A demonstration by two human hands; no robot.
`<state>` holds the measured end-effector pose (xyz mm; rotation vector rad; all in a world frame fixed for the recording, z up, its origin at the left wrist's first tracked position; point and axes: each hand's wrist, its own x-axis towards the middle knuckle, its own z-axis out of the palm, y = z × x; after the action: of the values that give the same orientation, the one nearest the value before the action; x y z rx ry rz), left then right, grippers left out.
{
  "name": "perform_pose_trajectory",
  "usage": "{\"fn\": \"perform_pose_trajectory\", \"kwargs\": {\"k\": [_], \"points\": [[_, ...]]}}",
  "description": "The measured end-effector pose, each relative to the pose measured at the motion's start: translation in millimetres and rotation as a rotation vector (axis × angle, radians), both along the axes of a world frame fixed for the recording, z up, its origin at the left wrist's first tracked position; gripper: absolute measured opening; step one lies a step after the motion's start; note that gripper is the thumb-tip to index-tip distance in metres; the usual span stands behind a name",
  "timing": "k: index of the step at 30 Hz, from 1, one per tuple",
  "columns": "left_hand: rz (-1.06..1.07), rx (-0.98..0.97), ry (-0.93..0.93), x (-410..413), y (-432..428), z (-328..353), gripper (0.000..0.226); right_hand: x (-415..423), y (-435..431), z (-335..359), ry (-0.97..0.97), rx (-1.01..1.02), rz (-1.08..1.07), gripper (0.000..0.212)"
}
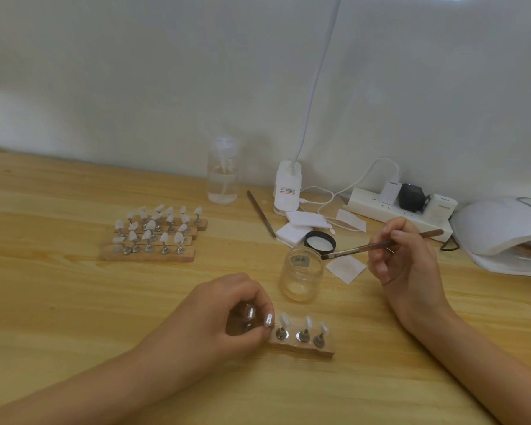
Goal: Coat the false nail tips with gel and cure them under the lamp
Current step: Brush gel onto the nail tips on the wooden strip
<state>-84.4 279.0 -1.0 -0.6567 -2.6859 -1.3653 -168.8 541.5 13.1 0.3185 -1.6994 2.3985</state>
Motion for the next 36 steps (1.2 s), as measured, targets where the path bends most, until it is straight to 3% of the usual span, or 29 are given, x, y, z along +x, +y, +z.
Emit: {"fn": "perform_pose_trajectory", "kwargs": {"k": [10,13,17,20,24,28,32,36], "points": [[-0.060,-0.028,0.015,-4,4,2,0.020,0,-1,2,-0.019,0.012,-0.008,0.026],[-0.064,-0.039,0.047,-5,10,4,0.013,0,1,1,-0.025,0.004,0.000,0.026],[-0.110,-0.023,0.064,-6,11,7,0.009,0,0,2,-0.014,-0.007,0.010,0.038],[-0.122,-0.195,0.241,-3,10,7,0.009,2,-3,4,0.019,0.023,0.001,0.050],[-0.096,-0.333,0.542,2,10,6,0.004,7,-5,16,0.201,0.337,-0.029,0.022],[-0.082,-0.114,0.660,2,7,18,0.007,10,-15,28,0.311,0.649,0.008,0.014],[-0.037,0.131,0.459,-12,6,42,0.004,11,-24,25,0.292,0.726,-0.016,0.013],[0.023,0.315,0.025,-42,9,41,0.019,12,-29,13,0.279,0.681,0.001,0.018]]}}
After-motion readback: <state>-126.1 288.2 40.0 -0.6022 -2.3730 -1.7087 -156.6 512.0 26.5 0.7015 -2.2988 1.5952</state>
